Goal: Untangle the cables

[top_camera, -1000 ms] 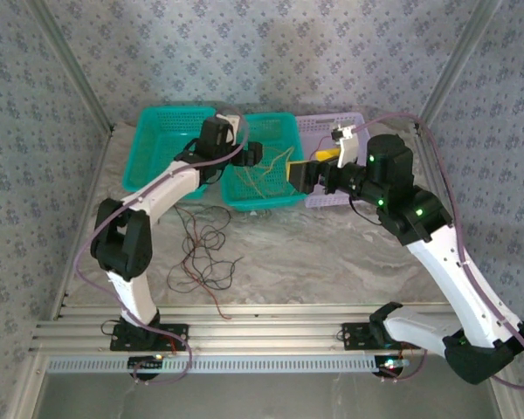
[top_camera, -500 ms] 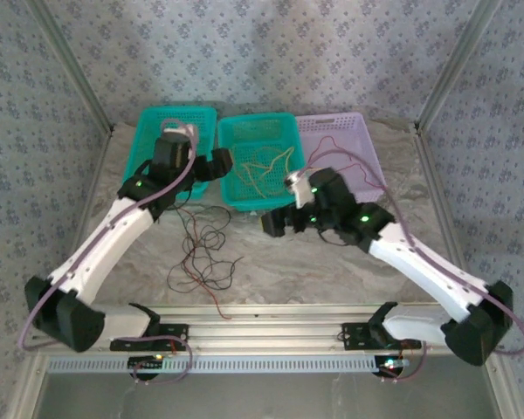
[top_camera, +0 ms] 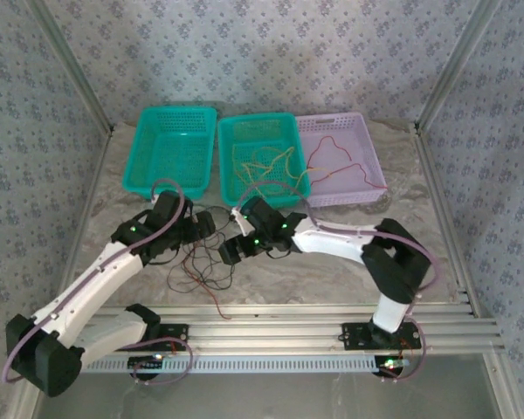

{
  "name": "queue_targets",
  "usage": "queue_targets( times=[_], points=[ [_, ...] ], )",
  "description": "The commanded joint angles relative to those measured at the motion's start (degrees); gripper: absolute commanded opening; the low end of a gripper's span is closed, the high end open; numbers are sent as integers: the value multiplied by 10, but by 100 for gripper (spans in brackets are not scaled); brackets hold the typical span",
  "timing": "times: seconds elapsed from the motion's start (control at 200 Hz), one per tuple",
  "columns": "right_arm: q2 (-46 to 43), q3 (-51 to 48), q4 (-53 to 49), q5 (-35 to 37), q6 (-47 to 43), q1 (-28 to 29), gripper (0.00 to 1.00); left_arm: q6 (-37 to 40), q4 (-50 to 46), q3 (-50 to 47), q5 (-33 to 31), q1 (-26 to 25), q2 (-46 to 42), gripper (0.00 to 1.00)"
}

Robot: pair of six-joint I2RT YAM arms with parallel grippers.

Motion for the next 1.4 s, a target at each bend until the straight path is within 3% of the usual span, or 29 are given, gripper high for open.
queue_targets(
  times=[0.0, 0.27, 0.57, 0.794, 1.079, 1.394],
  points=[
    [36, 30, 45, -8, 29, 0, 85, -72, -47, -32, -23, -14, -25, 100],
    [90, 66, 75, -16, 60, -18, 80, -161, -58, -128, -23, -25, -117, 96],
    [98, 77, 84, -4, 66, -25, 80, -197, -1, -195, 2, -27, -83, 90],
    [117, 84, 88, -5, 73, -25, 76, -197, 37, -209, -7, -26, -52, 65],
    [145, 97, 96, -20, 86, -25, 72, -201, 82, -237, -9, -25, -23, 45],
    [180, 122, 88, -20, 88, -19, 57, -199, 78, -233, -6, -24, -37, 15]
  ],
)
